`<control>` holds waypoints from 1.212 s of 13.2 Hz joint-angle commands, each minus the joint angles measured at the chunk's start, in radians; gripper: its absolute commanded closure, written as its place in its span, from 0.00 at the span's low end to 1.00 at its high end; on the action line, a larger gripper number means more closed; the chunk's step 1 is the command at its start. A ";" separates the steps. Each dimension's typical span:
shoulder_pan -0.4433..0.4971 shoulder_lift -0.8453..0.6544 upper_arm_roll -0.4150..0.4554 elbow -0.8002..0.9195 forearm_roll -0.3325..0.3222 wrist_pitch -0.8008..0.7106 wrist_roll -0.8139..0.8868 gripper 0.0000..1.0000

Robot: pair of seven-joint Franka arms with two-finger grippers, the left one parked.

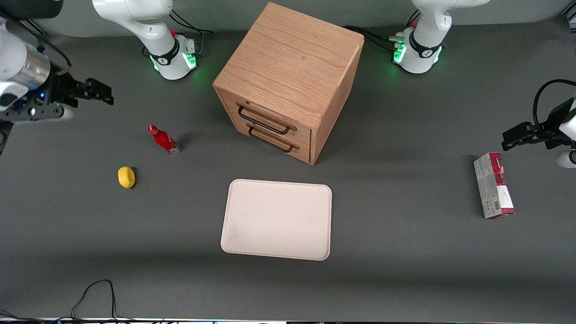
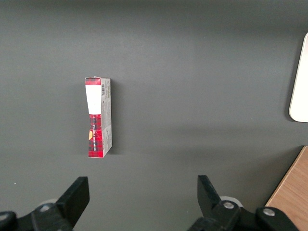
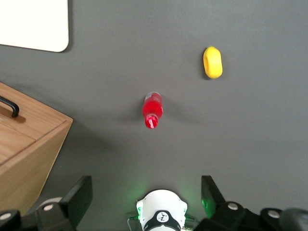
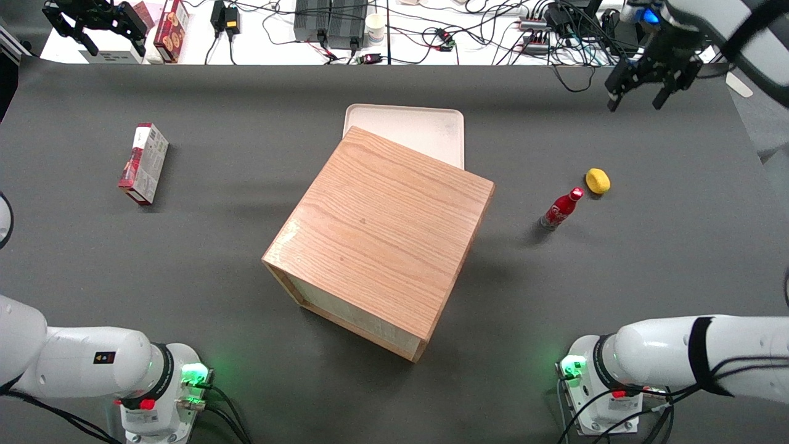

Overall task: Place coke bottle on tray
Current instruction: 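Move the right gripper over the red Coca-Cola bottle and lower it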

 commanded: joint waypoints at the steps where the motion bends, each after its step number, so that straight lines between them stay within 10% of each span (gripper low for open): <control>1: 0.008 -0.202 0.002 -0.220 -0.016 0.065 0.006 0.00; 10: 0.006 -0.232 -0.004 -0.326 -0.016 0.142 0.002 0.00; 16: 0.009 -0.189 -0.003 -0.587 -0.004 0.514 0.003 0.00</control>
